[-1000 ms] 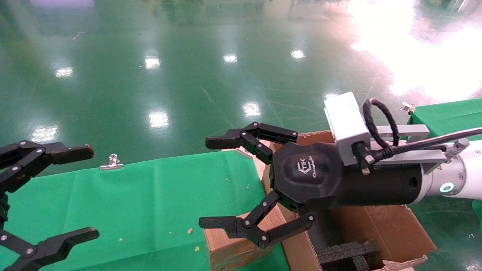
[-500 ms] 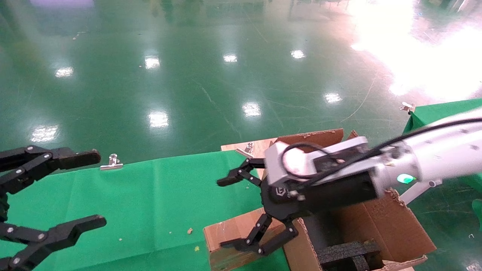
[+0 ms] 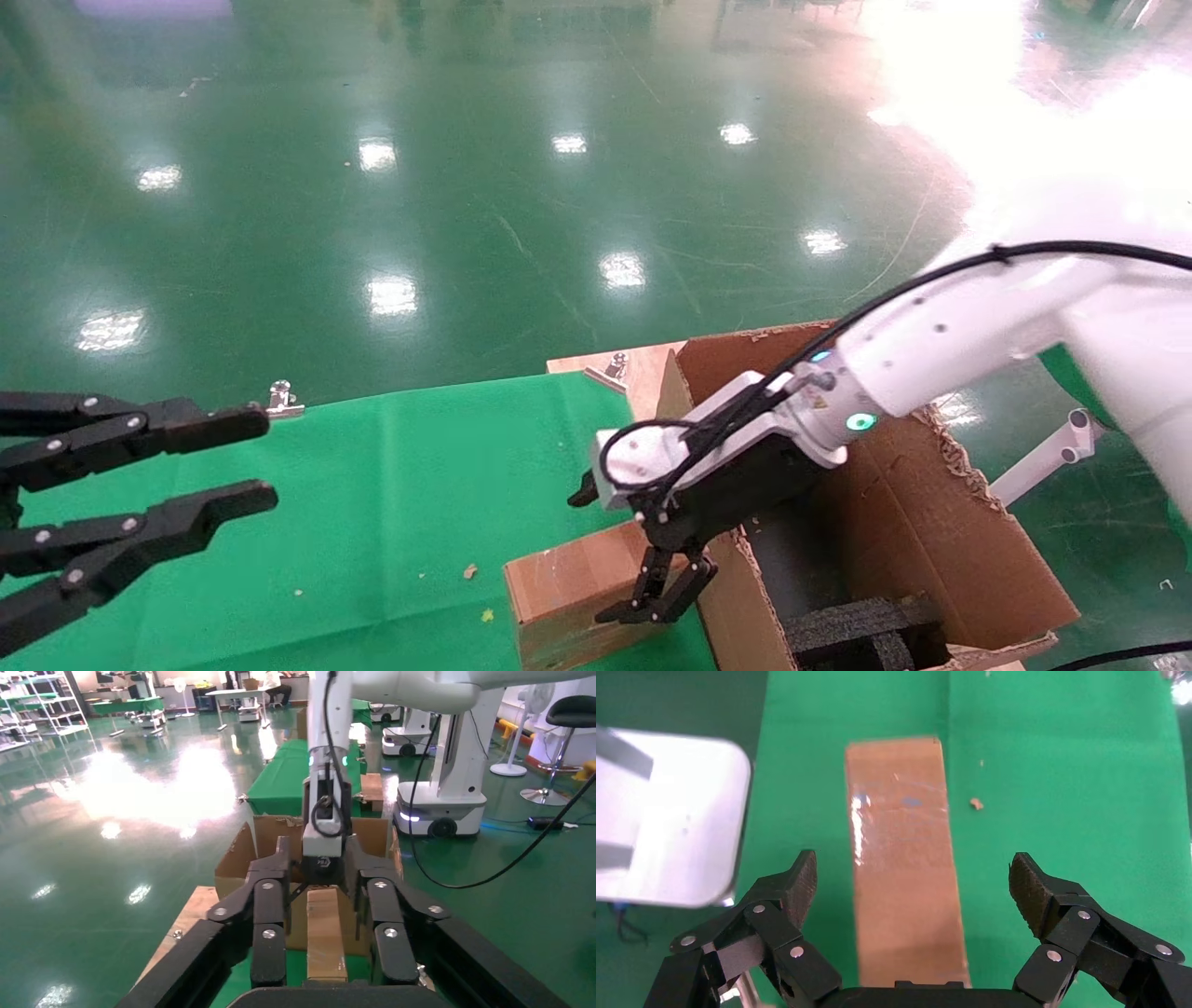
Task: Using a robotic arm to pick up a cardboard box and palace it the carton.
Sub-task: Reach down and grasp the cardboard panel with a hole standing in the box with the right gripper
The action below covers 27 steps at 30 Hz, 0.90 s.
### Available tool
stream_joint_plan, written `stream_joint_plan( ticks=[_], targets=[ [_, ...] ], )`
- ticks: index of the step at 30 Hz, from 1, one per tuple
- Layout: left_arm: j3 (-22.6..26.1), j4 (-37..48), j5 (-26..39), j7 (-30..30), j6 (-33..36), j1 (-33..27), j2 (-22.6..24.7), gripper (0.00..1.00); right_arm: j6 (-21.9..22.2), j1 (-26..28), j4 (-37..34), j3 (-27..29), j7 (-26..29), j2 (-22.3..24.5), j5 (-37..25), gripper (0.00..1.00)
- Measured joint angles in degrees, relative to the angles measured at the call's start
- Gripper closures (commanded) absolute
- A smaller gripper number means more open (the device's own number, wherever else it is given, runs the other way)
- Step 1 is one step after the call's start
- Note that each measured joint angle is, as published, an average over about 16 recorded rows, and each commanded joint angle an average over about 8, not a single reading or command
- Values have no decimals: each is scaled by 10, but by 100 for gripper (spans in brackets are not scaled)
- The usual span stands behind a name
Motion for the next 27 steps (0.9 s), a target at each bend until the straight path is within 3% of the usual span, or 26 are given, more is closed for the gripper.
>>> stream_joint_plan(
  ticks=[5, 6, 10, 11, 13, 14, 18, 19, 27],
  targets=[
    [0, 0, 0, 0, 0, 0, 0, 100, 0, 31, -46, -55, -38, -37, -18, 0],
    [0, 0, 0, 0, 0, 0, 0, 95, 0, 37, -53, -64, -45, -43, -20, 0],
    [0, 0, 0, 0, 0, 0, 0, 45, 0, 56, -77, -99, -67, -65, -30, 0],
    [0, 0, 0, 0, 0, 0, 0, 32, 0, 60, -81, -106, -71, -70, -32, 6],
    [0, 0, 0, 0, 0, 0, 0, 7, 0, 67, -89, -120, -79, -77, -36, 31],
    [0, 0, 0, 0, 0, 0, 0, 0, 0, 70, -93, -125, -82, -80, -37, 44],
    [0, 0, 0, 0, 0, 0, 0, 0, 0, 77, -101, -140, -90, -88, -40, 94],
    [0, 0, 0, 0, 0, 0, 0, 0, 0, 78, -102, -142, -91, -89, -41, 100],
    [0, 0, 0, 0, 0, 0, 0, 0, 0, 79, -101, -143, -91, -89, -41, 100]
  ],
)
